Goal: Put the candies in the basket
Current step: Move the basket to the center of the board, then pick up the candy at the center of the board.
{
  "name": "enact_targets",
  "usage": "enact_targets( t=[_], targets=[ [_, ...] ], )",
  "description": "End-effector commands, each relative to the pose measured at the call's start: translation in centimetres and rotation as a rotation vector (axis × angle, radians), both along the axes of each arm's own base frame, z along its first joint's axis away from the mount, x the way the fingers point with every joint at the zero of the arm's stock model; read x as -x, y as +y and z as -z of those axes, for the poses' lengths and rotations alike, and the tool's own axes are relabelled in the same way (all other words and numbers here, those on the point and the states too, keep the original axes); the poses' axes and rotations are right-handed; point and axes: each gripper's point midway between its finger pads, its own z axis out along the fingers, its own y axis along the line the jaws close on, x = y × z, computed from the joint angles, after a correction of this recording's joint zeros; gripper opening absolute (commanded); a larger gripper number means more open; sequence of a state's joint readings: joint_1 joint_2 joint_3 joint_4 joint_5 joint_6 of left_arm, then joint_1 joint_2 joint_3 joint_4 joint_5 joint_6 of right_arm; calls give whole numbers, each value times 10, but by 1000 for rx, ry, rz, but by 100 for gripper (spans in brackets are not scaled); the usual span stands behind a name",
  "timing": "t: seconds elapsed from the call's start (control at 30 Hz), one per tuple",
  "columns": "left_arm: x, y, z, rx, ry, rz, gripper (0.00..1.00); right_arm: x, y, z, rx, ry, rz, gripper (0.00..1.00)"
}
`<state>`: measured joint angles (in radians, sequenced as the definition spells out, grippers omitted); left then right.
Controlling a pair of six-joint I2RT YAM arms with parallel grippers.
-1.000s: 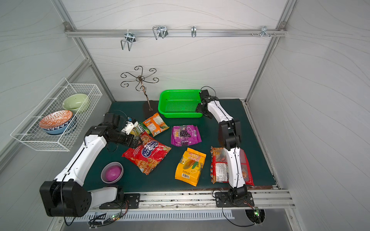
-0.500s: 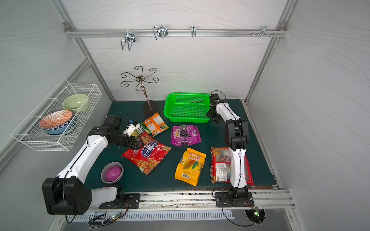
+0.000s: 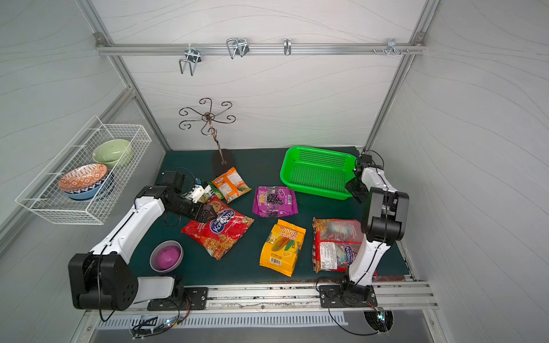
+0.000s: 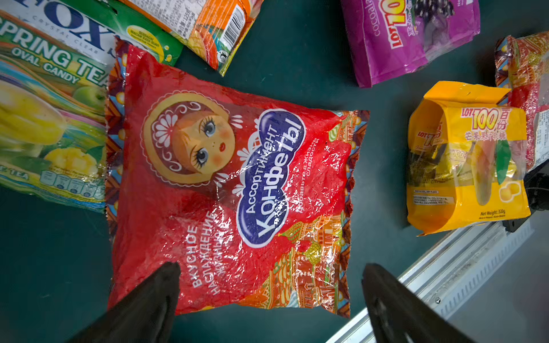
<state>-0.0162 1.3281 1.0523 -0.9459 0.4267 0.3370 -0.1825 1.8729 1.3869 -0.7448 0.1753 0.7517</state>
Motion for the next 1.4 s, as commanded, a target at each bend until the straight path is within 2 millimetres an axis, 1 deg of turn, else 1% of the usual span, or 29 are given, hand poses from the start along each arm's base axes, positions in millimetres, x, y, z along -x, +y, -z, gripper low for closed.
enact_targets(
  t=[0.0, 0.1, 0.2, 0.23, 0.3, 0.37, 0.43, 0.5, 0.53, 0.63, 0.7, 0.77, 0.8, 0.83, 0.87, 0.9, 0.93, 0.97, 1.0, 1.03, 1.1, 1.17, 1.2, 1.27, 1.37],
  targets=[
    [-2, -6, -7, 27, 1, 15, 99, 22, -26, -9, 41, -12, 48, 60],
    [-1, -8, -7, 40, 8, 28, 99, 29, -28, -9, 35, -10, 37, 61],
    [0, -6, -5, 23, 7, 29, 99, 31, -22, -14, 29, -24, -11, 71],
    [-1, -4, -6, 13, 0, 29, 99, 32, -22, -19, 35, -37, -21, 75],
    [-2, -2, -6, -4, -5, 24, 99, 32, -21, -34, 49, -66, -39, 81],
    [-3, 0, -6, -15, -11, 23, 99, 32, -18, -54, 72, -96, -56, 83],
    [-3, 1, -6, -20, -13, 20, 99, 30, -9, -76, 103, -134, -91, 84],
    [-2, 0, -6, -16, -6, 28, 99, 26, 9, -99, 138, -186, -146, 86],
    [-1, -2, -5, -6, 2, 36, 99, 21, 28, -113, 160, -230, -211, 86],
    [4, -11, -8, 50, 21, 69, 99, 14, 76, -146, 218, -329, -377, 88],
    [7, -16, -10, 81, 35, 86, 99, 12, 122, -163, 236, -394, -541, 90],
    [10, -21, -12, 108, 48, 107, 99, 14, 182, -175, 219, -469, -791, 94],
    [12, -23, -12, 120, 53, 115, 99, 20, 218, -176, 182, -503, -948, 95],
    [13, -25, -14, 133, 55, 124, 99, 34, 262, -173, 106, -529, -1153, 95],
    [15, -27, -15, 146, 55, 132, 99, 52, 295, -169, 43, -529, -1311, 95],
    [16, -29, -16, 161, 58, 137, 99, 72, 322, -164, -11, -520, -1457, 95],
    [16, -31, -17, 174, 57, 142, 99, 99, 348, -157, -67, -508, -1627, 94],
    [14, -32, -17, 183, 56, 135, 99, 117, 363, -150, -66, -488, -1729, 94],
    [9, -32, -17, 187, 53, 111, 99, 123, 367, -143, -35, -470, -1761, 94],
    [2, -32, -16, 195, 53, 71, 99, 124, 368, -138, -15, -451, -1755, 95],
    [-9, -35, -18, 228, 61, 11, 99, 114, 359, -133, -18, -447, -1661, 94],
    [-22, -39, -20, 254, 79, -42, 99, 105, 349, -134, -100, -472, -1556, 92],
    [-28, -41, -20, 269, 92, -62, 99, 100, 343, -135, -133, -487, -1514, 92],
    [-41, -49, -21, 295, 107, -78, 98, 88, 322, -134, -142, -490, -1405, 91],
    [-60, -62, -25, 323, 104, -77, 96, 81, 297, -123, -180, -449, -1284, 91]
  ],
)
